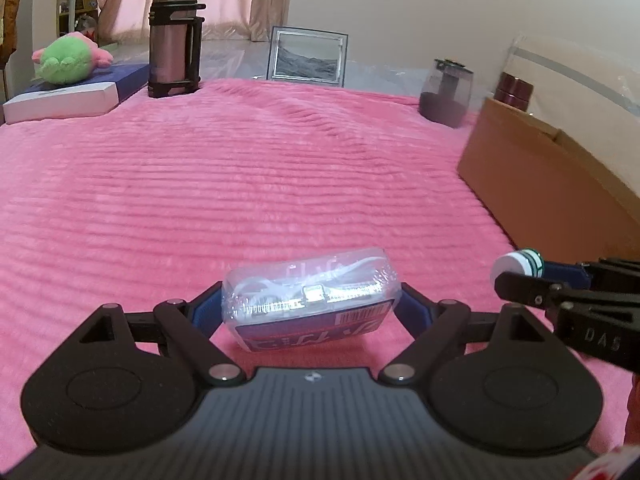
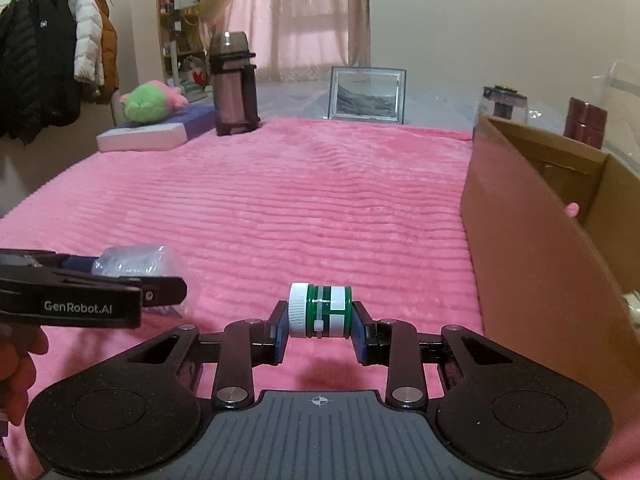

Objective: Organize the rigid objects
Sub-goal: 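Carry the spool and card box over the cardboard box with both tools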

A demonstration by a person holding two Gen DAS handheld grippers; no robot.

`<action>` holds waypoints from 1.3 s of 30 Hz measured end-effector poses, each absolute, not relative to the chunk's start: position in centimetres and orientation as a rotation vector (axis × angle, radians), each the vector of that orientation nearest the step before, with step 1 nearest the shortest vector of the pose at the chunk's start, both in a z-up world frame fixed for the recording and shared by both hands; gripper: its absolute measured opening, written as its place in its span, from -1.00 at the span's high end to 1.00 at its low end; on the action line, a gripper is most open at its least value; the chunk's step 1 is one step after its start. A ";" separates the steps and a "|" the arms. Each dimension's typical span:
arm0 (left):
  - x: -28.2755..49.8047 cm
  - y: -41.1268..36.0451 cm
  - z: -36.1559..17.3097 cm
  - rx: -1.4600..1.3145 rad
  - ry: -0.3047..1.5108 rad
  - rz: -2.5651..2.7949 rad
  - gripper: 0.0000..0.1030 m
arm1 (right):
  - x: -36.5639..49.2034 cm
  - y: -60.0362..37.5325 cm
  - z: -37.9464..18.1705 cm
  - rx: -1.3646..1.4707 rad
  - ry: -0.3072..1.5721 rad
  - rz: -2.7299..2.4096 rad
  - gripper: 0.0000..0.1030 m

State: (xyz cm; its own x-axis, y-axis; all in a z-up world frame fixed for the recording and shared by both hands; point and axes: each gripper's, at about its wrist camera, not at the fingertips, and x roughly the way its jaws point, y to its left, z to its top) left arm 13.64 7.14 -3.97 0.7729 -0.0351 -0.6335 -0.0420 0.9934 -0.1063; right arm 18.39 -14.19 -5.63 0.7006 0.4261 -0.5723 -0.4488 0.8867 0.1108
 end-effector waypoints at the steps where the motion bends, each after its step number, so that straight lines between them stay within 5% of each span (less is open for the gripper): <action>1: 12.9 6.9 -3.7 -0.117 0.690 -0.001 -0.65 | 17.8 -14.5 -5.3 -0.033 0.626 0.485 0.45; 16: 5.8 1.1 -0.3 -0.041 0.679 -0.110 -0.65 | 10.0 -19.0 -1.8 -0.008 0.626 0.478 0.45; 39: 4.9 -8.6 2.0 -0.011 0.694 -0.386 -0.65 | 6.8 -30.1 -1.0 0.047 0.640 0.253 0.45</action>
